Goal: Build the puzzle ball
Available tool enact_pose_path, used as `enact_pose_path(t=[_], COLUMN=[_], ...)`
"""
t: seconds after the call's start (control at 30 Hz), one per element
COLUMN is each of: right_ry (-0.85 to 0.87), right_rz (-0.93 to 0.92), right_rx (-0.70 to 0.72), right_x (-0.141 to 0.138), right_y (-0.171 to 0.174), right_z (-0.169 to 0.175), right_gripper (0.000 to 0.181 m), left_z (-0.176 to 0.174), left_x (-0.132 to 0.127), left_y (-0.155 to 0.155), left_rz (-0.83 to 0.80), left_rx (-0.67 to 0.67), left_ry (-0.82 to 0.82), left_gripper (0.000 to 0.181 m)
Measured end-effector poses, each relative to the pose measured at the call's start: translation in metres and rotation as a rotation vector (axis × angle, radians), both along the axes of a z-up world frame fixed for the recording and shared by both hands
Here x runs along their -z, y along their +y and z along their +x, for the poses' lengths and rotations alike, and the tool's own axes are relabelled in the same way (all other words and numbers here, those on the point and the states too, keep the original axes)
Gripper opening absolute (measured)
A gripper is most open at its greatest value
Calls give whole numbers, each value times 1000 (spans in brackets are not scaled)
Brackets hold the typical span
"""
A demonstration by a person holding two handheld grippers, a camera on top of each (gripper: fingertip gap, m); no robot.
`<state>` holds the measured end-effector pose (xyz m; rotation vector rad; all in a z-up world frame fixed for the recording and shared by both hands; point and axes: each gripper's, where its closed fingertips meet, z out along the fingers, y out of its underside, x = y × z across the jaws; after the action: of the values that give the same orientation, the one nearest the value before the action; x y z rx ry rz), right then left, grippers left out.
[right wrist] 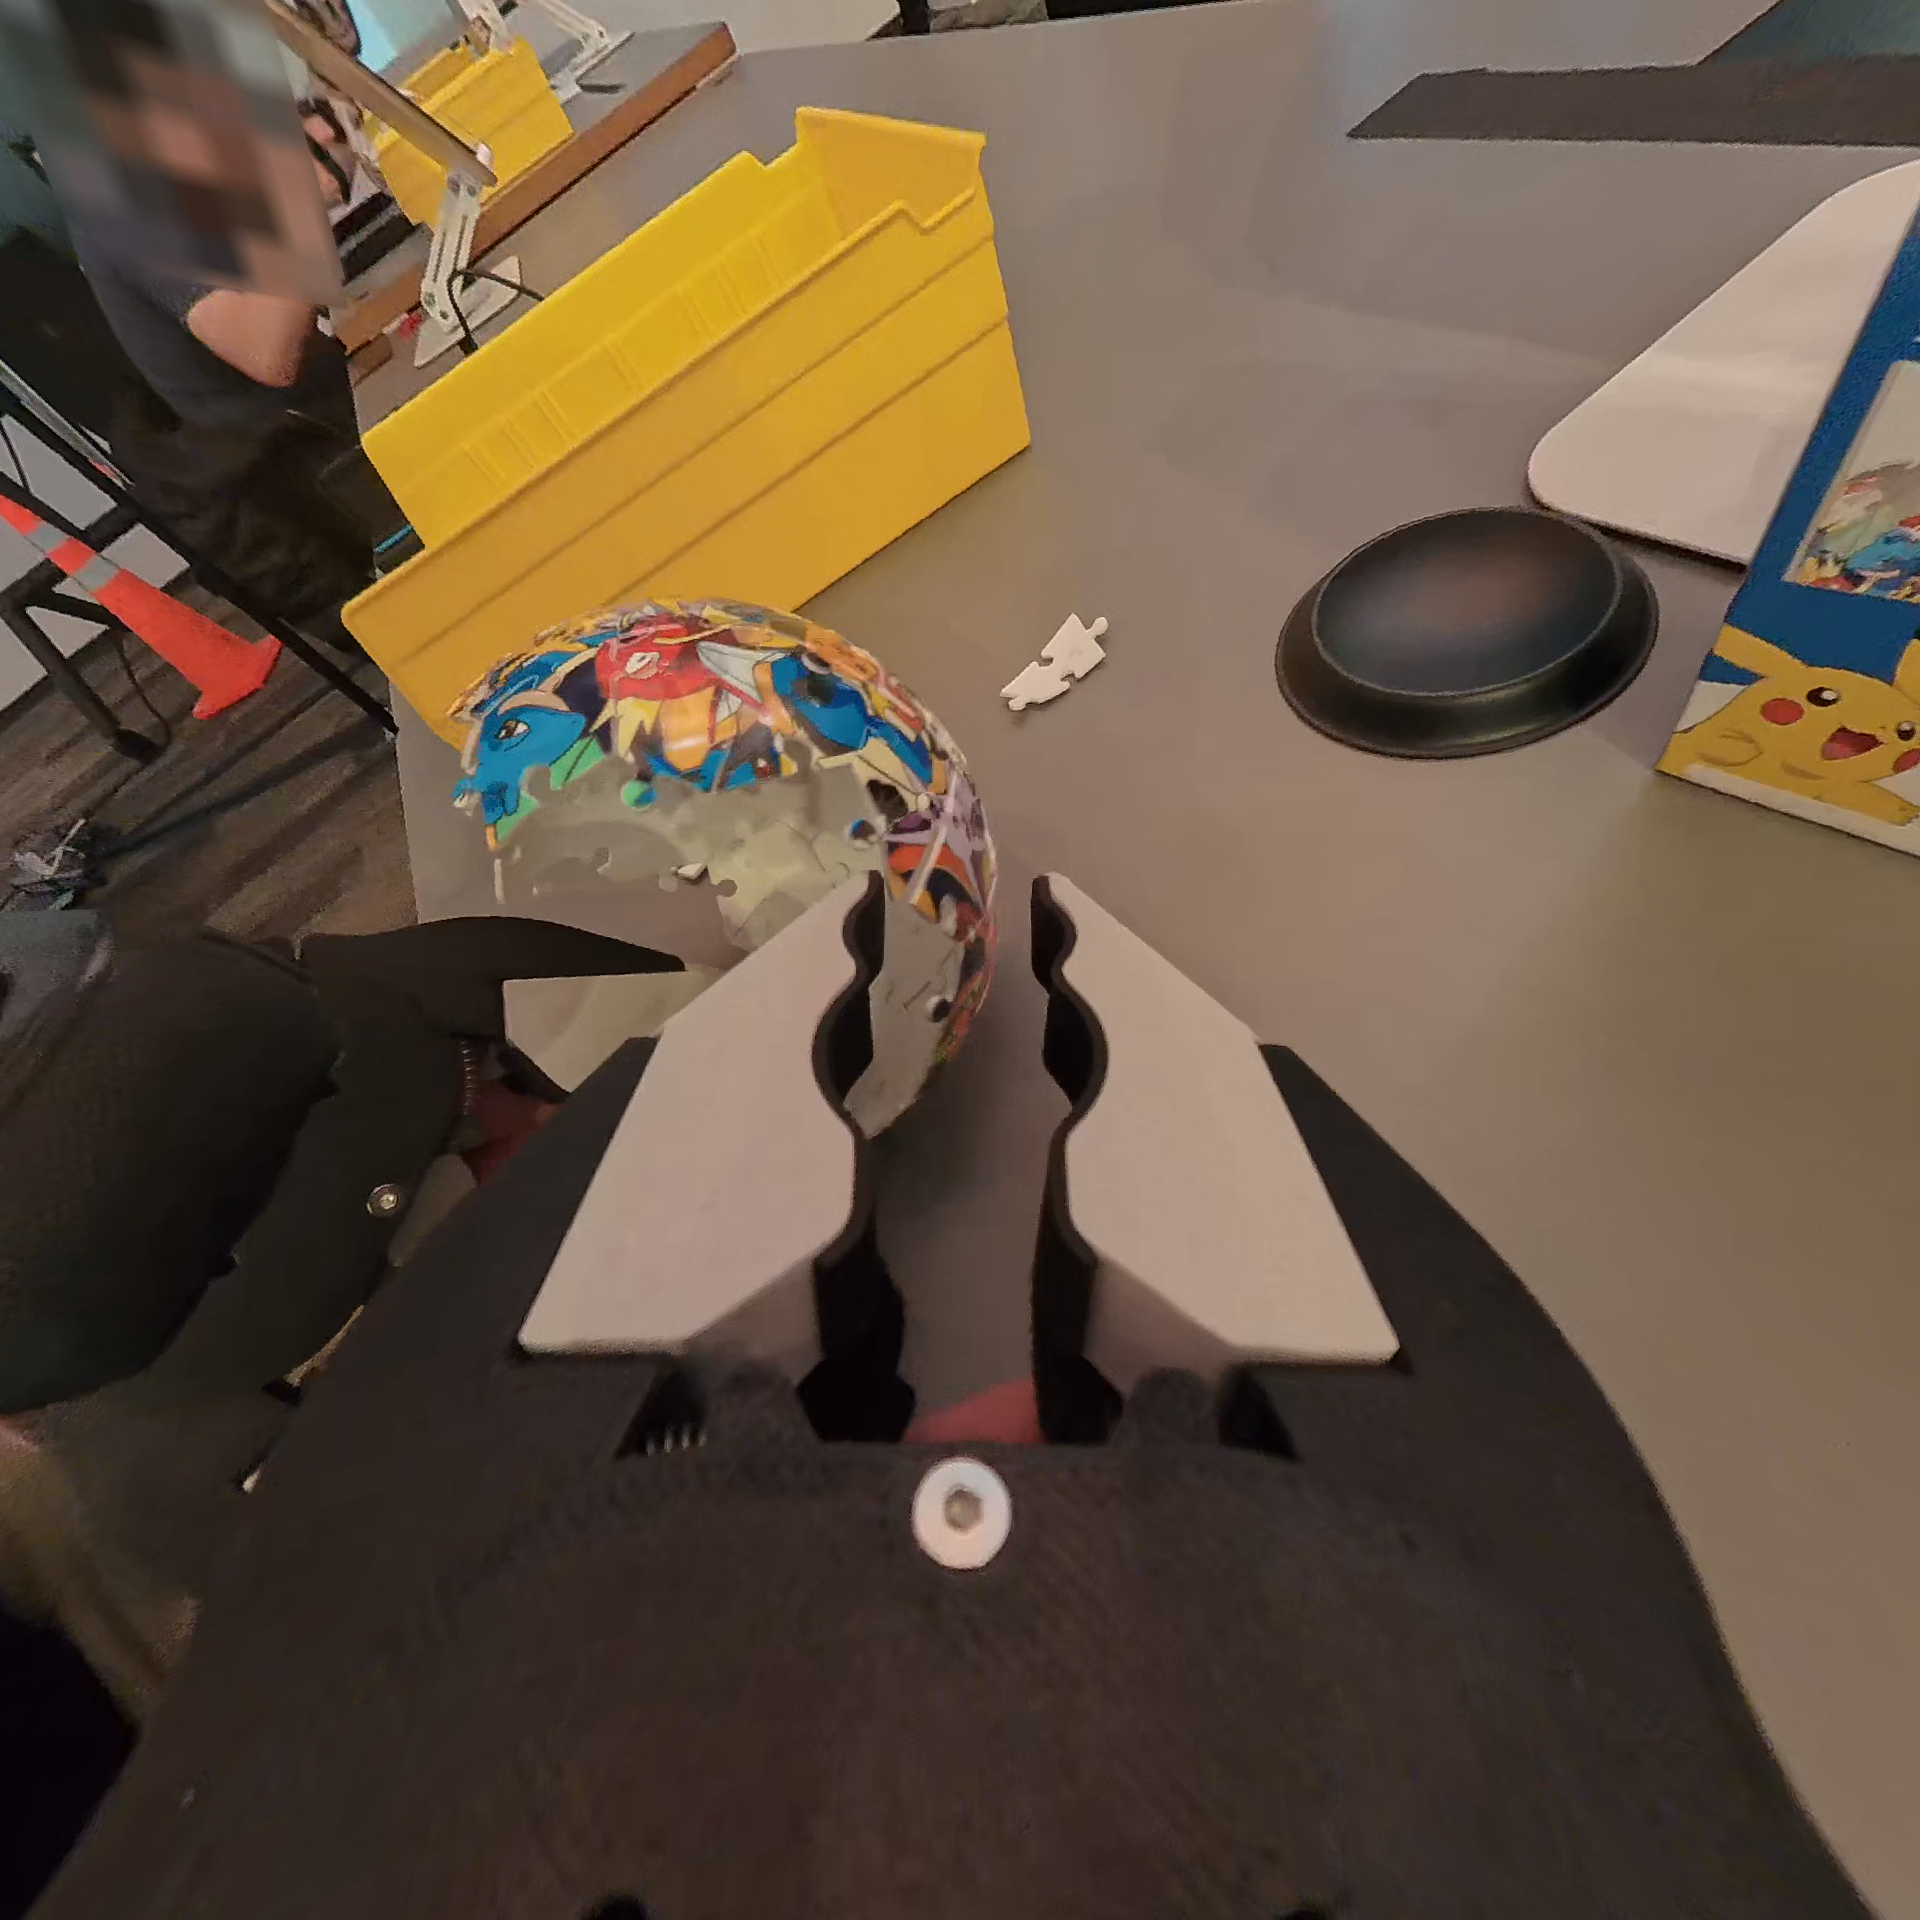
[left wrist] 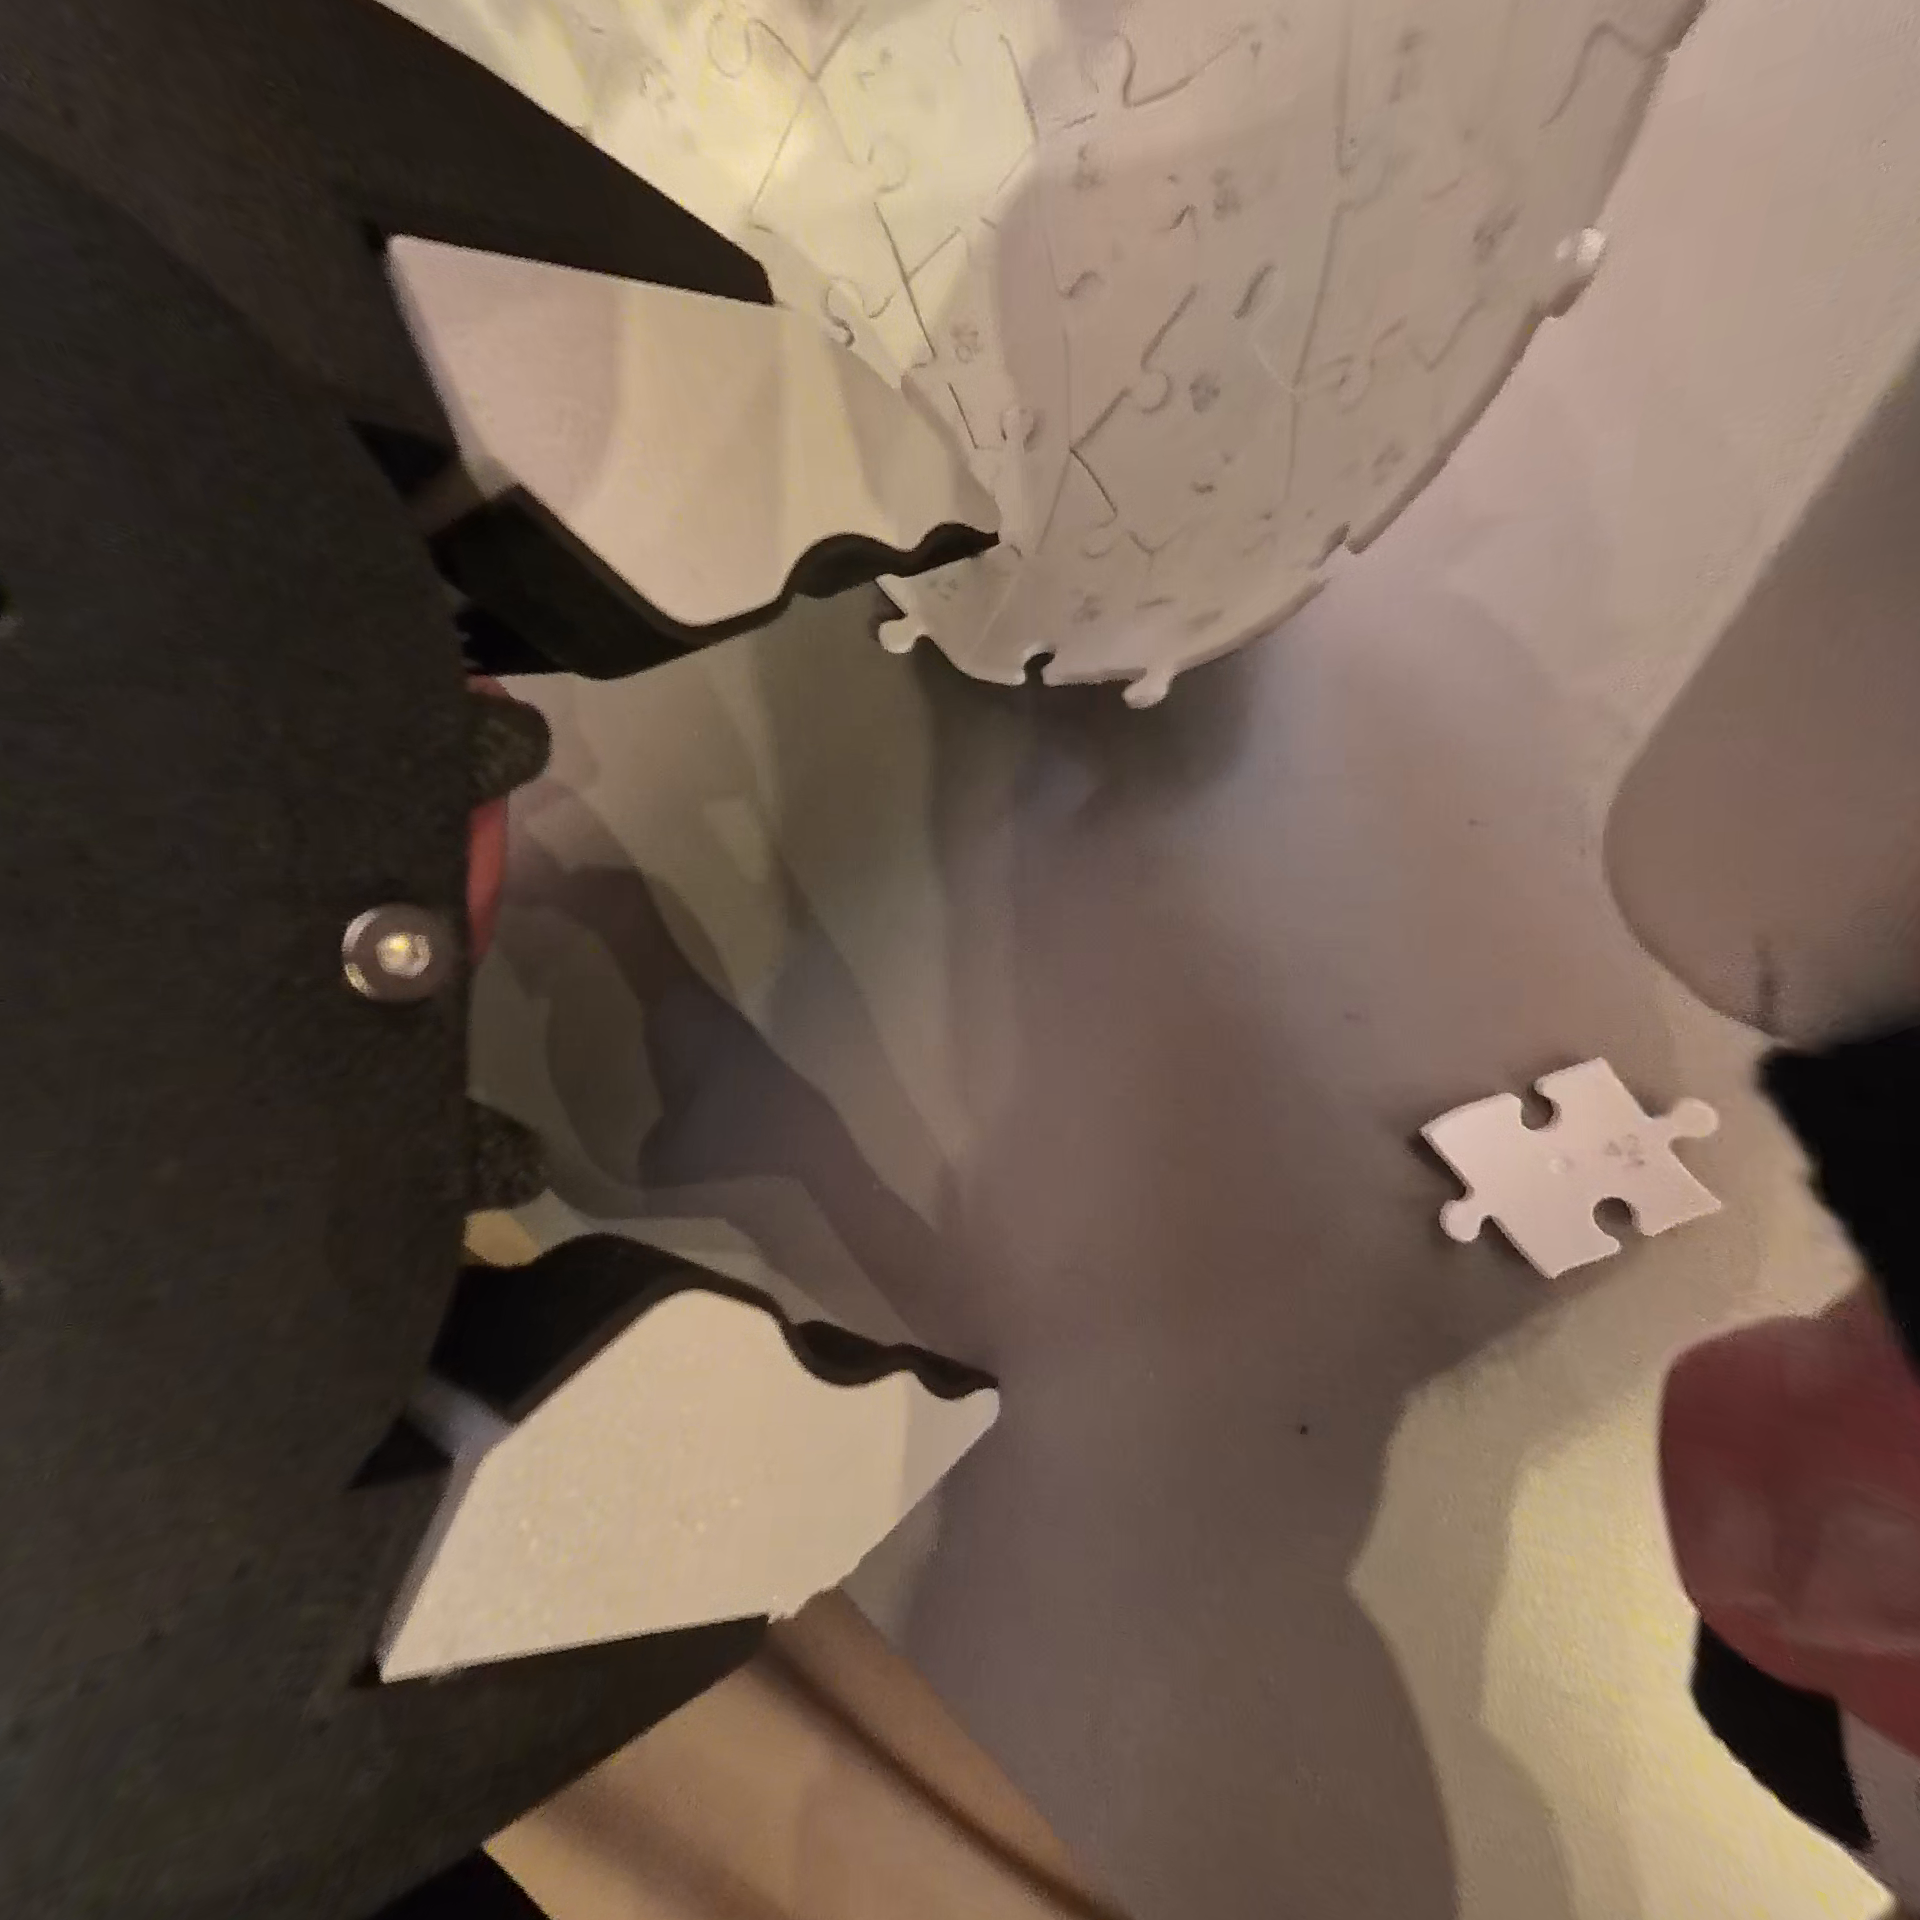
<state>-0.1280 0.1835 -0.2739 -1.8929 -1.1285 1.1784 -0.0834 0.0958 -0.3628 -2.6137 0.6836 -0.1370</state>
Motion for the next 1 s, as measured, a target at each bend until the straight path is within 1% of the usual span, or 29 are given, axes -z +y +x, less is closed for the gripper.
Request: enact_pose_path(t=[0.1,0.37,0.57,0.8,1.0], right_ry=[26,47,31,-14,-99], right_rz=[-7,-10,-10,-7,-61], right_rx=[10,73,87,21,-76], right_x=[-7,-13,-7,-2,19], right_y=[4,22,29,21,3], right_z=[4,21,24,24,22], right_gripper=[28,24,23,23,24], left_z=[-1,-9,-18,-19,-20], left_x=[0,-1,-3,-4,-6], left_y=[0,-5,-9,-10,-10], left_rz=[2,7,7,15,28], left_rx=[-5,-10,1,16,31], left_ry=[1,6,-2,-27,-35], left_gripper=[135,133,133,132,131])
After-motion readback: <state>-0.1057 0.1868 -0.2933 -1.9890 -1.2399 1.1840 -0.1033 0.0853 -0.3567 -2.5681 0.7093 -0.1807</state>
